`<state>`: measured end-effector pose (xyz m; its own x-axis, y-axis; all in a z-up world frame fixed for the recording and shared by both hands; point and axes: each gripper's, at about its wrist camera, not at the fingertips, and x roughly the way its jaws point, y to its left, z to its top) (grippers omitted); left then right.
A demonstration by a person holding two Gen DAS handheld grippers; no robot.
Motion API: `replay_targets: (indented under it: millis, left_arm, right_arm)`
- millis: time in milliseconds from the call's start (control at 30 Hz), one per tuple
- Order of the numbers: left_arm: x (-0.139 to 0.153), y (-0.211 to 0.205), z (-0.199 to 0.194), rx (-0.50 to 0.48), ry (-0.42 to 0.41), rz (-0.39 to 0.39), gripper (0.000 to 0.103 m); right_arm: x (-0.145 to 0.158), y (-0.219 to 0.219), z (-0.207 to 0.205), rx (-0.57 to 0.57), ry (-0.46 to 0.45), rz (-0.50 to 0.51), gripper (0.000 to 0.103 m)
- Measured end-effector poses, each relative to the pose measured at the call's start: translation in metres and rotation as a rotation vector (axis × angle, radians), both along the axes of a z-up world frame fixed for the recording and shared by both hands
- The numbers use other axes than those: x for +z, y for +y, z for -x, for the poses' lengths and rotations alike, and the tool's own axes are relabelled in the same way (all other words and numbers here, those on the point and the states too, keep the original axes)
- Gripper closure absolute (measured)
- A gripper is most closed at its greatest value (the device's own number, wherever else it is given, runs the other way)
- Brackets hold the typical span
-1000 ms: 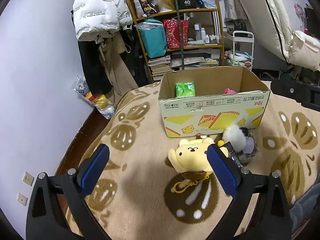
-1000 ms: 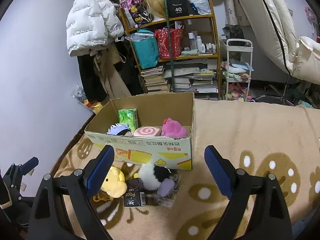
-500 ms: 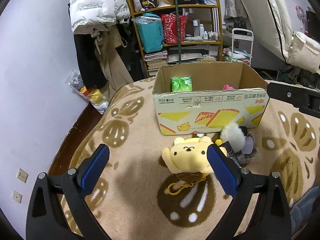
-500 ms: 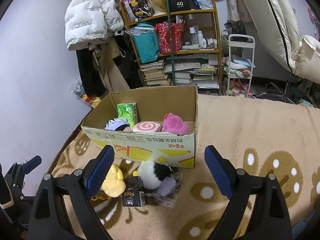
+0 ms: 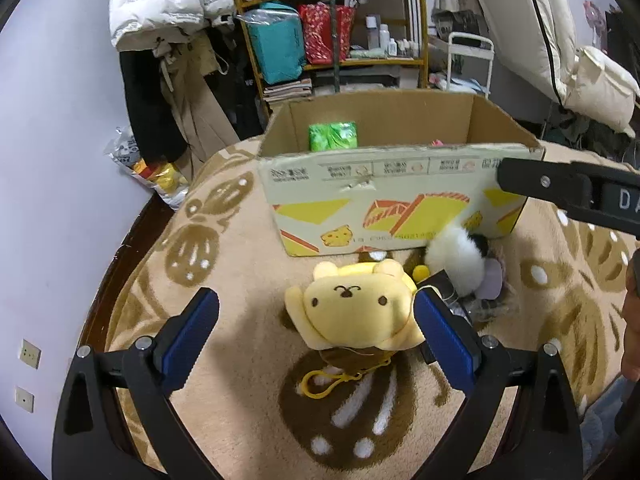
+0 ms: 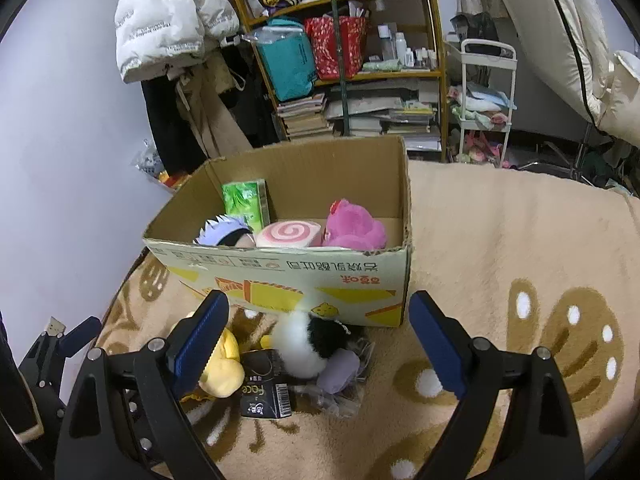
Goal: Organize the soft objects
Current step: 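Lower the left gripper onto the yellow bear while the right approaches the black-and-white plush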
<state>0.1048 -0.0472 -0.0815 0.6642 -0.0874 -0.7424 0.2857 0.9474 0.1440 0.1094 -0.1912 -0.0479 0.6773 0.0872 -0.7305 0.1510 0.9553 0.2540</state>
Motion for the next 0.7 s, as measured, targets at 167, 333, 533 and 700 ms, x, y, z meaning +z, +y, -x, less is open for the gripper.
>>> replay_targets:
  millis: [167, 333, 533, 700]
  left_arm:
    - [-0.013, -0.009, -0.003, -0.029, 0.017, 0.0, 0.006]
    - [-0.03, -0.014, -0.009, -0.042, 0.057, -0.017, 0.006]
    - [-0.042, -0.017, -0.016, -0.049, 0.106, -0.021, 0.006]
    - [-0.052, -0.016, -0.021, -0.045, 0.139, -0.015, 0.006]
  right_arm:
    - [-0.011, 0.002, -0.01, 0.007, 0.035, 0.0, 0.007]
    - [-0.022, 0.006, -0.019, 0.024, 0.067, 0.01, 0.007]
    - [-0.035, 0.012, -0.026, 0.046, 0.105, 0.025, 0.007]
    - [-0.049, 0.022, -0.032, 0.075, 0.152, 0.05, 0.007]
